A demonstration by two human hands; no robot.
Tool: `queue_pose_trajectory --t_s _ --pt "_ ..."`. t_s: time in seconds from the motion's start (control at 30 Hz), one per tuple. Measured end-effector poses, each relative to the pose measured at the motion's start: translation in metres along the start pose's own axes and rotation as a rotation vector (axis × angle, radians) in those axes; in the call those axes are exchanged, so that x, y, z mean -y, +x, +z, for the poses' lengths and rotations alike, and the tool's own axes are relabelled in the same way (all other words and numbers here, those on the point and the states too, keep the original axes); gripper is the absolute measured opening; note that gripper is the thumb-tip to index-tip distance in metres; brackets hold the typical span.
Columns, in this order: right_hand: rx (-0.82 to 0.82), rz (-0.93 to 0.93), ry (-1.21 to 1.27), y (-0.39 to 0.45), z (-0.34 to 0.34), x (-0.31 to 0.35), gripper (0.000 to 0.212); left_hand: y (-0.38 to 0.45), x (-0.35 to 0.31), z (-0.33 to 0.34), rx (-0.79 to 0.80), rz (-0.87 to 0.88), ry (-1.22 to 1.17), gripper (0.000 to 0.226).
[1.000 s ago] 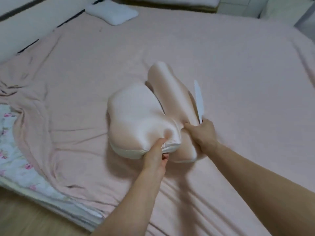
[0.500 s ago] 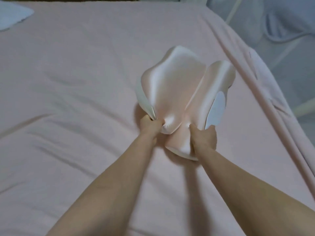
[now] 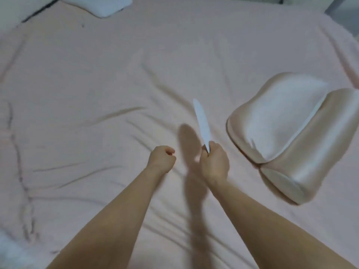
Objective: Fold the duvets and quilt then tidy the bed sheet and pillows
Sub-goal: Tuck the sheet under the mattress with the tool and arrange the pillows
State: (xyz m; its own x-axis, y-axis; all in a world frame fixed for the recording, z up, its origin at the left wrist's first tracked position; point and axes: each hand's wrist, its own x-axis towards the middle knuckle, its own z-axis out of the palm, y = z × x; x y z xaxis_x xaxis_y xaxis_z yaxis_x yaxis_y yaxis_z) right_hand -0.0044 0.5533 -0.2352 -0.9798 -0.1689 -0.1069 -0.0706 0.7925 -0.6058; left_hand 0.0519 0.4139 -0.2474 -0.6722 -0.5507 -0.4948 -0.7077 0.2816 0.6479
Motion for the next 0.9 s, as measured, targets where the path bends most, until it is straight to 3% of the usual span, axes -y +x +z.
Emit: queue_pose_trajectory --t_s 0.17,0.3,0.37,0.47,0.57,0.7,0.77,0.83,0.9 --pt "0.272 -0.135 0.062 -0.083 0.105 0.110 0.022 -0.011 0.135 -0.119 -0.359 -0.138 0.172 0.037" --pt "0.456 -0.222 0.035 -0.162 0.201 0.182 0.025 -0.037 0.254 -0.223 -0.621 -0.368 0.169 0.068" --pt "0.557 -0.268 -0.006 -0.195 0.247 0.214 0.025 -0.048 0.307 -0.265 -0.661 -0.496 0.035 0.089" --pt "0.647 -0.301 -0.138 -0.243 0.300 0.257 0.037 -0.049 0.370 -0.297 -0.529 -0.531 -0.261 0.108" --pt "0.686 -0.215 -0.228 -0.284 0.336 0.282 0.065 -0.046 0.403 -0.306 -0.477 -0.441 -0.483 0.086" --pt "0.605 -0.210 -0.324 -0.305 0.355 0.294 0.034 -0.033 0.413 -0.321 -0.401 -0.477 -0.942 0.042" --pt "0.639 -0.139 -0.223 -0.306 0.350 0.300 0.030 -0.030 0.410 -0.325 -0.341 -0.480 -1.103 0.026" --pt "0.662 -0.073 0.006 -0.314 0.346 0.312 0.022 -0.034 0.403 -0.330 -0.424 -0.487 -1.158 0.021" --pt "0.654 -0.053 0.171 -0.323 0.346 0.326 0.018 -0.044 0.397 -0.339 -0.617 -0.449 -1.013 0.021"
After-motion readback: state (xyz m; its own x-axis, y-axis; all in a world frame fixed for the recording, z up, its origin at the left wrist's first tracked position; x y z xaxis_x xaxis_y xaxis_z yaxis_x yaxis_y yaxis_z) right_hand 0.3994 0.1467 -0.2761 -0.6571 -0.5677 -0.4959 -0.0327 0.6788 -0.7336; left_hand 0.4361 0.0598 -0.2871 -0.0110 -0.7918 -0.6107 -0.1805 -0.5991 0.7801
